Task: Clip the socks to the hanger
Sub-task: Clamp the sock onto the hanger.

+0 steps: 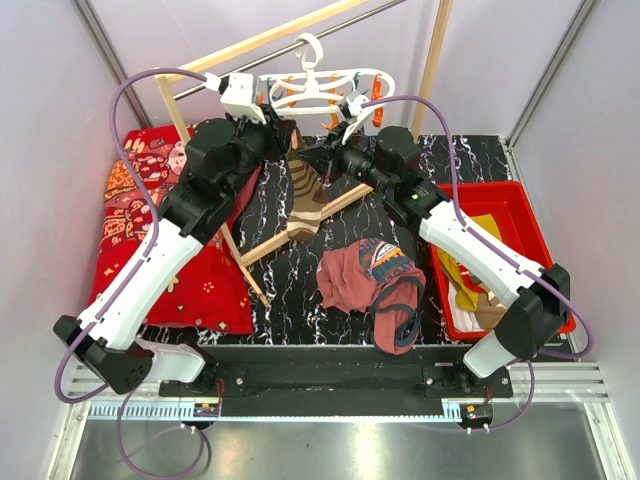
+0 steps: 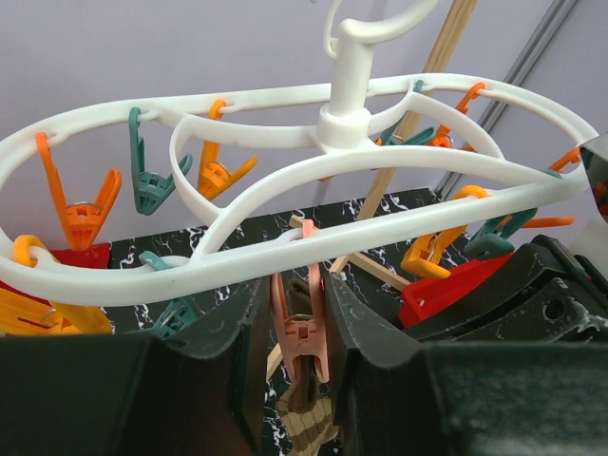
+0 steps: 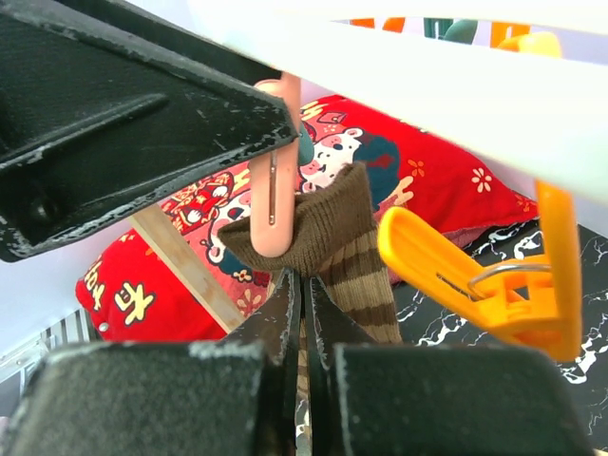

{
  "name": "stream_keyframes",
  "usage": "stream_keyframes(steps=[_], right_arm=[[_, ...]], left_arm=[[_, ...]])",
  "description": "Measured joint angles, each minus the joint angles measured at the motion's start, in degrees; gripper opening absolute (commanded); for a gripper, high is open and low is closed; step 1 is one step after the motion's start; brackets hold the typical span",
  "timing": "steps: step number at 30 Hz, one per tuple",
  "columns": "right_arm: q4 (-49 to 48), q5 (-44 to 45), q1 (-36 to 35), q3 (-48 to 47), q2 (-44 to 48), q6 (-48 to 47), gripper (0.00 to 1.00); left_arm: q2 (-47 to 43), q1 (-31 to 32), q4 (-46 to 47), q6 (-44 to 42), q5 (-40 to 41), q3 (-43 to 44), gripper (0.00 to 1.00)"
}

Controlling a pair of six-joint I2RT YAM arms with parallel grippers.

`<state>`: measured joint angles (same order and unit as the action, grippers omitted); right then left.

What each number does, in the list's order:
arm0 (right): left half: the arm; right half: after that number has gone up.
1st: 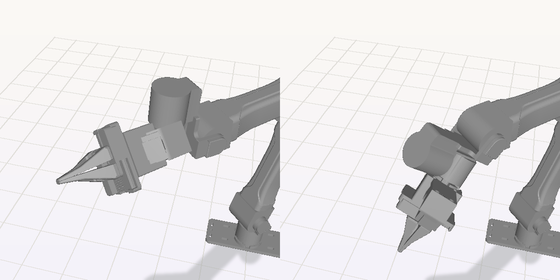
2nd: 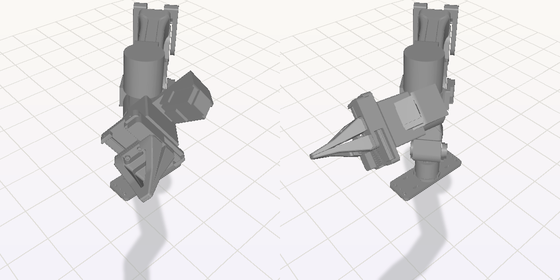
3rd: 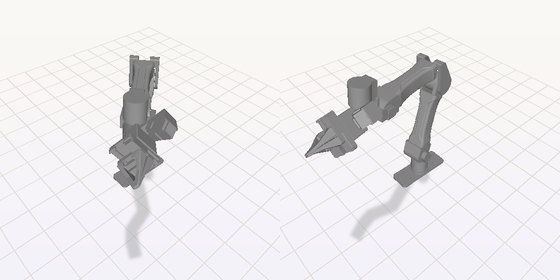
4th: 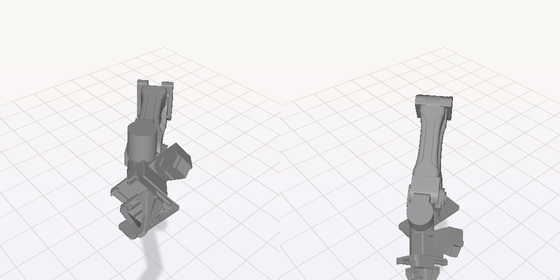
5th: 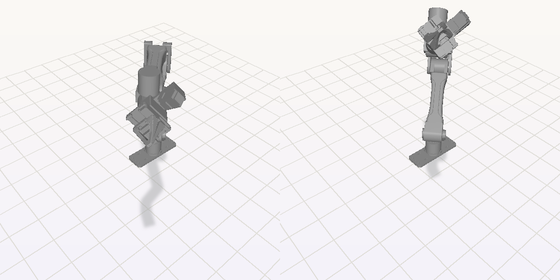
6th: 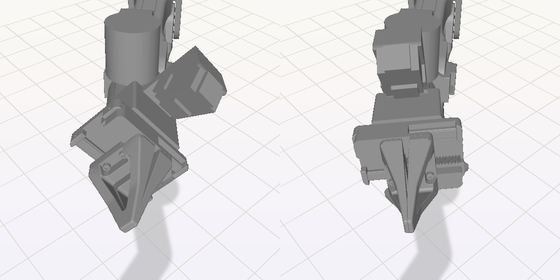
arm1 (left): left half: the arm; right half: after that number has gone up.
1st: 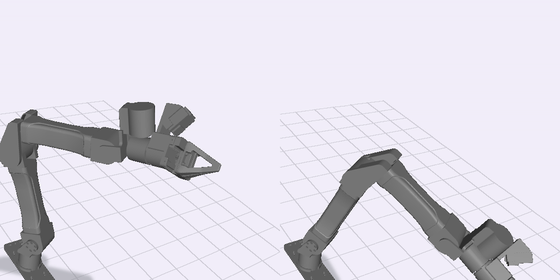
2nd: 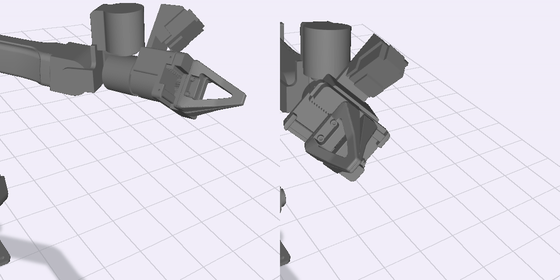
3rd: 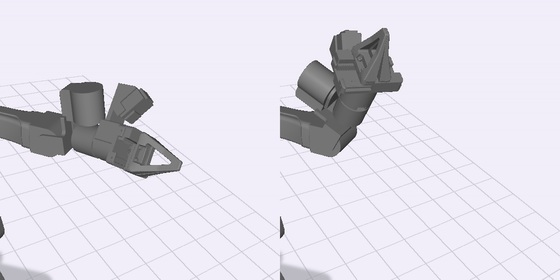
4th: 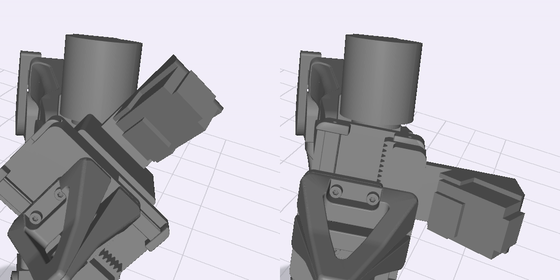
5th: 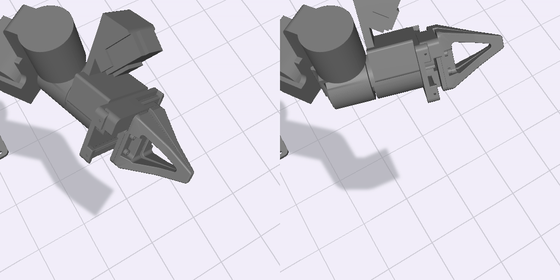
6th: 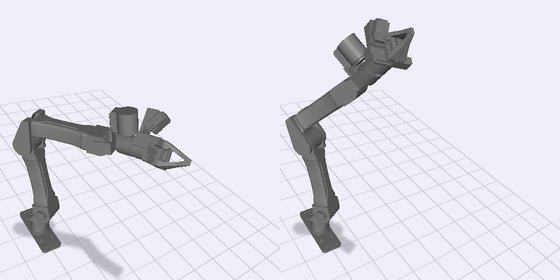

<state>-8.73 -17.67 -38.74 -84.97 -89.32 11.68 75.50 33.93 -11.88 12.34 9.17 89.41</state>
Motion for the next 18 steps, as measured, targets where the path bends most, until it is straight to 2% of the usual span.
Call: stream_keyframes(steps=[12, 18], right_arm=[[0.0, 0.0, 0.0, -0.3, 0.0, 1.0, 0.00], [0.0, 0.0, 0.0, -0.7, 0.0, 1.2, 0.04]], left_arm=[[-0.8, 0.0, 0.9, 0.0, -0.2, -0.9, 0.15], [-0.8, 0.0, 1.0, 0.0, -0.2, -0.9, 0.29]])
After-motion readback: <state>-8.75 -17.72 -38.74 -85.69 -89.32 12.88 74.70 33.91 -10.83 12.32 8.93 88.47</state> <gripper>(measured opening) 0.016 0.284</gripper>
